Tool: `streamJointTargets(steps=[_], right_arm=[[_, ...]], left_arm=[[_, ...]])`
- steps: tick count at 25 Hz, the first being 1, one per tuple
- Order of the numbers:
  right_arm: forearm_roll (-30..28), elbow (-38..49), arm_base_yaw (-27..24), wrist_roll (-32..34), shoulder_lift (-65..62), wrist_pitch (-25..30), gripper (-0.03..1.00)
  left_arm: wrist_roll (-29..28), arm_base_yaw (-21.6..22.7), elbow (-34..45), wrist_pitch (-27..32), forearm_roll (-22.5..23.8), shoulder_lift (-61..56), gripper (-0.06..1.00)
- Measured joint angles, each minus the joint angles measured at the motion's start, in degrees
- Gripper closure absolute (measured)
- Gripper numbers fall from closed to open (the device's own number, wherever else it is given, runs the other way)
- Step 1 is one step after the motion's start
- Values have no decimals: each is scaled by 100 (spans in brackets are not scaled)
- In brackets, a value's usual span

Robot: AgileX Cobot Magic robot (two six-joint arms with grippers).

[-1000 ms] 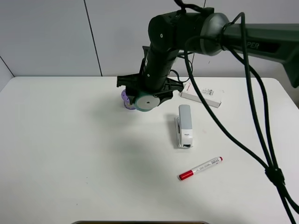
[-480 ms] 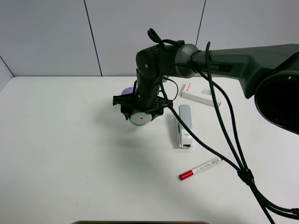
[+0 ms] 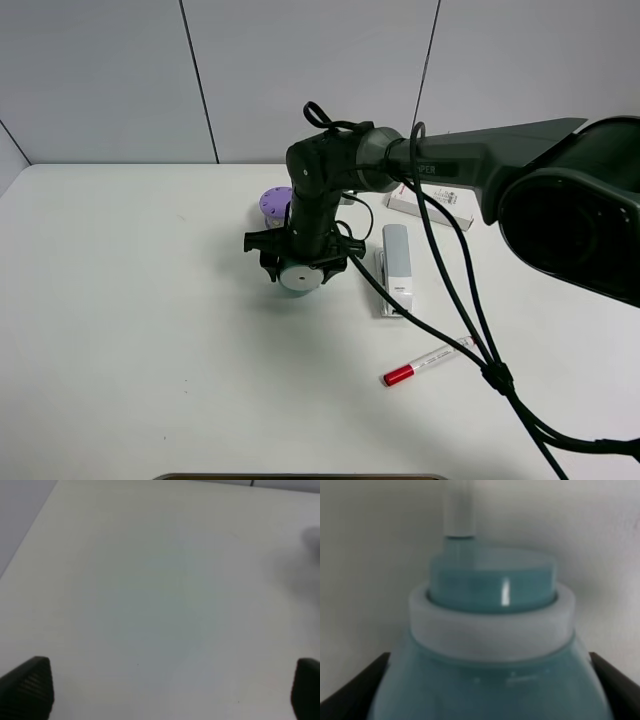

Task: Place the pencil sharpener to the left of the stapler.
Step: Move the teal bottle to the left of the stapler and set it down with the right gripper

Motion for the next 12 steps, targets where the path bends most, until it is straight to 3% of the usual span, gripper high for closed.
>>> streamJointTargets(steps=[12], right_arm=[[60, -47, 0, 0, 82, 33, 29]], left_arm=[[0, 0, 0, 0, 0, 0, -1]])
